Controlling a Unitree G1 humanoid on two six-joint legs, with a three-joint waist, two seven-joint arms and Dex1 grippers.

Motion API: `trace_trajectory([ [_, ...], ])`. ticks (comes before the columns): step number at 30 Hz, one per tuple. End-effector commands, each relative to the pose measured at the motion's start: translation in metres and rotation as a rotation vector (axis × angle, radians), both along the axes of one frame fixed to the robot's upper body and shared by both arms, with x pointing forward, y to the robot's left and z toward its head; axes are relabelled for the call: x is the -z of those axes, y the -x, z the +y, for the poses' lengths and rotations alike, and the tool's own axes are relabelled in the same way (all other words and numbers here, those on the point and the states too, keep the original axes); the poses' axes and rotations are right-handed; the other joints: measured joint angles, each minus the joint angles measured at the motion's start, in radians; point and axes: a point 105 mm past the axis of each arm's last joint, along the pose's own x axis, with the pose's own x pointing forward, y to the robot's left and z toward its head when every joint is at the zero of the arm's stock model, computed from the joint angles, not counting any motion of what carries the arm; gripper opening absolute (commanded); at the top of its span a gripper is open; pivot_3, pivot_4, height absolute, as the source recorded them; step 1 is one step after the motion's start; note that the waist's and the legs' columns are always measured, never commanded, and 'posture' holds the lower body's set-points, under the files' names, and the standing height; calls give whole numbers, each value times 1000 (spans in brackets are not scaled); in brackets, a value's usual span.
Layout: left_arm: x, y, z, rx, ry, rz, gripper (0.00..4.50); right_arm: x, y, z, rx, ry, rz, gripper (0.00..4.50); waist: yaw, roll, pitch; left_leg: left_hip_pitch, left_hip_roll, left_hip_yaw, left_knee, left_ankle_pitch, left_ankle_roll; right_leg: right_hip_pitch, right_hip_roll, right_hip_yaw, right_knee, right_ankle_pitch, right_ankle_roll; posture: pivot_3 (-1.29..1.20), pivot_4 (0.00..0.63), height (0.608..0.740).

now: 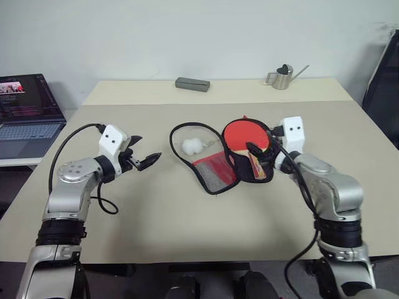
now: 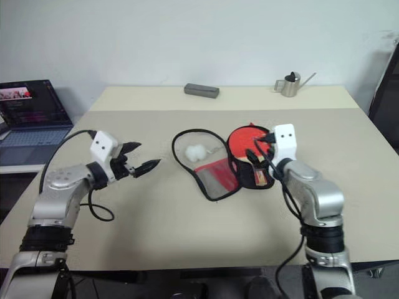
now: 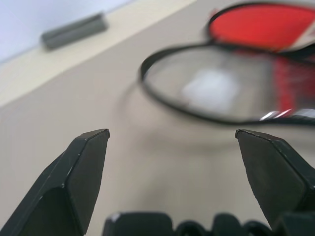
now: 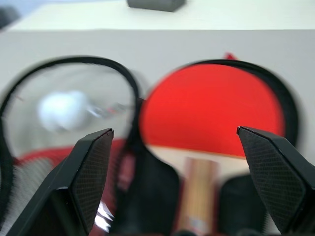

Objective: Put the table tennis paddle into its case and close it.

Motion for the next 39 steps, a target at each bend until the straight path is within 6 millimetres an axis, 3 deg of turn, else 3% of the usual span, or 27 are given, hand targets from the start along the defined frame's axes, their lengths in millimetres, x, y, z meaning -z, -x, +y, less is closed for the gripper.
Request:
trace_trajectory([
  [1,-9,-5,6,-27,-1,-51,4500,-20,7,3,-127,12,-96,4396,-2,0,0,0,0,0,0,0,0,0,0,0,0,0,0,0,150,740],
  [7,6,-12,-9,5,23,-23,4500,-16,16,-11,-245,54,-75,4396,2,-1,0,0,0,0,0,0,0,1,0,-1,0,0,0,0,150,740],
  [24,36,-31,-63,169,54,89,4500,-24,27,-42,-258,121,-51,4396,12,-3,1,0,-1,0,1,0,0,1,-1,-1,0,0,0,0,150,740],
  [31,28,-43,-96,252,86,68,4500,-30,39,-41,-301,113,-75,4396,18,-7,3,-1,-1,0,1,0,0,1,-1,-1,0,0,0,0,150,740],
  [35,10,-50,-126,341,90,24,4500,-40,54,-47,-369,113,-99,4396,21,-8,4,-2,-1,0,2,0,0,1,-1,-2,-1,0,0,0,150,740],
  [39,1,-53,-143,392,91,6,4500,-47,69,-51,-423,98,-100,4396,21,-10,6,-2,-1,0,2,0,0,1,-1,-2,-2,0,1,0,150,740],
])
